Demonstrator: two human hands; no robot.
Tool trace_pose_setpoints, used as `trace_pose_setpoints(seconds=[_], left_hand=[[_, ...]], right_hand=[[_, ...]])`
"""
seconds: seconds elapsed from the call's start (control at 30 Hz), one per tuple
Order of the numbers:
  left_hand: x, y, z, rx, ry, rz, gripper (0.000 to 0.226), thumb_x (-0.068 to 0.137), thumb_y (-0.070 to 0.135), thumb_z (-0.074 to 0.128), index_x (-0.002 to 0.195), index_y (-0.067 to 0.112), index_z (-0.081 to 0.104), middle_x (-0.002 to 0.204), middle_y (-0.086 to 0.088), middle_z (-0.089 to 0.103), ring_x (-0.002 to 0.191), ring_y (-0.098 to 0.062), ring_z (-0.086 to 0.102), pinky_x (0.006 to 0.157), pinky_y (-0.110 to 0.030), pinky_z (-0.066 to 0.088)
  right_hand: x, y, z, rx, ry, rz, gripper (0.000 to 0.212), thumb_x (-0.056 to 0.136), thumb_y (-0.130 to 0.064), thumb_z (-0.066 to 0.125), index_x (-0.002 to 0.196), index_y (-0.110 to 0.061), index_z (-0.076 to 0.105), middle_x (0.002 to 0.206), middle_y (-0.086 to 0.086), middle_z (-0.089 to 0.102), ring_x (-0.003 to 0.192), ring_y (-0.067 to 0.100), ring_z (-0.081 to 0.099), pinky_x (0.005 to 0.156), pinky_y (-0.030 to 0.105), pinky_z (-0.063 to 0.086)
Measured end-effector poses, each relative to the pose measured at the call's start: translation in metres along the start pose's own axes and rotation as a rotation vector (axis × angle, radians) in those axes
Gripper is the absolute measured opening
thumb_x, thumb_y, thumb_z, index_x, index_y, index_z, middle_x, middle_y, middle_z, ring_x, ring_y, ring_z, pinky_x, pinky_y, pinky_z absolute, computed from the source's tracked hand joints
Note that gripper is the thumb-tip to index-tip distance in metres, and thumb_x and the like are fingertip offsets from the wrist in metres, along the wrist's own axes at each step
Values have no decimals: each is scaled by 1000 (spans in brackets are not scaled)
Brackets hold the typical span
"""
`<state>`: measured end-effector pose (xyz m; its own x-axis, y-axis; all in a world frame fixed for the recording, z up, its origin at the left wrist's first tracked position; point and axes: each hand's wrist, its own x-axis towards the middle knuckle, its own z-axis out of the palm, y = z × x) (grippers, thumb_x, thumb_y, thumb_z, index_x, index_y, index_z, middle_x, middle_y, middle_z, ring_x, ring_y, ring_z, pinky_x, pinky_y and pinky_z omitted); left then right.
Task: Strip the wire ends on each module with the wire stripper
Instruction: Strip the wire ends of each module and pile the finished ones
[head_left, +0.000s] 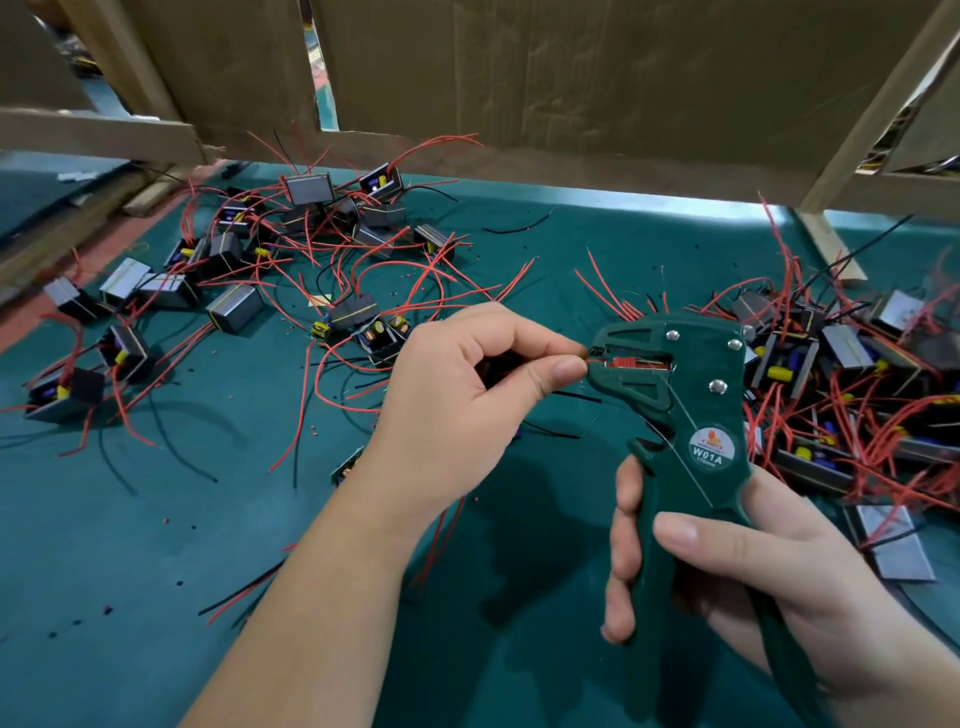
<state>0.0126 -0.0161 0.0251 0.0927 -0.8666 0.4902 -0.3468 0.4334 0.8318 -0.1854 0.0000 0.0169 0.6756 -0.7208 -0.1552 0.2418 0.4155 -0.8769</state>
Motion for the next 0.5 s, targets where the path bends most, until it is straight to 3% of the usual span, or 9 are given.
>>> trace_pose_setpoints(seconds=[0.23, 0.3, 0.4, 0.5], left_hand=[[1, 0, -1, -1, -41, -63, 12, 79, 25, 69, 77, 37, 66, 70, 19, 67, 68, 5, 59, 67, -10, 43], [1, -1, -2, -14, -134, -123, 6, 80, 28, 66, 78, 33, 67, 70, 18, 67, 63, 4, 56, 62, -13, 44], [0, -7, -6, 53, -312, -217, 16, 81, 35, 62, 75, 22, 69, 72, -4, 68, 62, -13, 53, 61, -30, 45], [-1, -11, -9, 38, -492, -354, 20, 91, 29, 61, 72, 25, 67, 67, 0, 68, 62, -14, 60, 56, -25, 47]], right_hand=[[2, 3, 5, -2, 86, 0, 45, 57, -27, 90, 86, -6, 63, 69, 23, 58, 53, 46, 57, 56, 50, 49], [3, 5, 7, 9, 111, -7, 46, 59, -29, 89, 85, -4, 61, 67, 23, 56, 51, 43, 57, 55, 50, 49], [2, 7, 10, -7, 152, 16, 45, 62, -33, 86, 81, -3, 59, 63, 26, 52, 47, 38, 55, 51, 46, 47], [4, 11, 12, -63, 249, 44, 42, 63, -34, 80, 62, -1, 54, 54, 25, 42, 35, 30, 46, 45, 37, 42]])
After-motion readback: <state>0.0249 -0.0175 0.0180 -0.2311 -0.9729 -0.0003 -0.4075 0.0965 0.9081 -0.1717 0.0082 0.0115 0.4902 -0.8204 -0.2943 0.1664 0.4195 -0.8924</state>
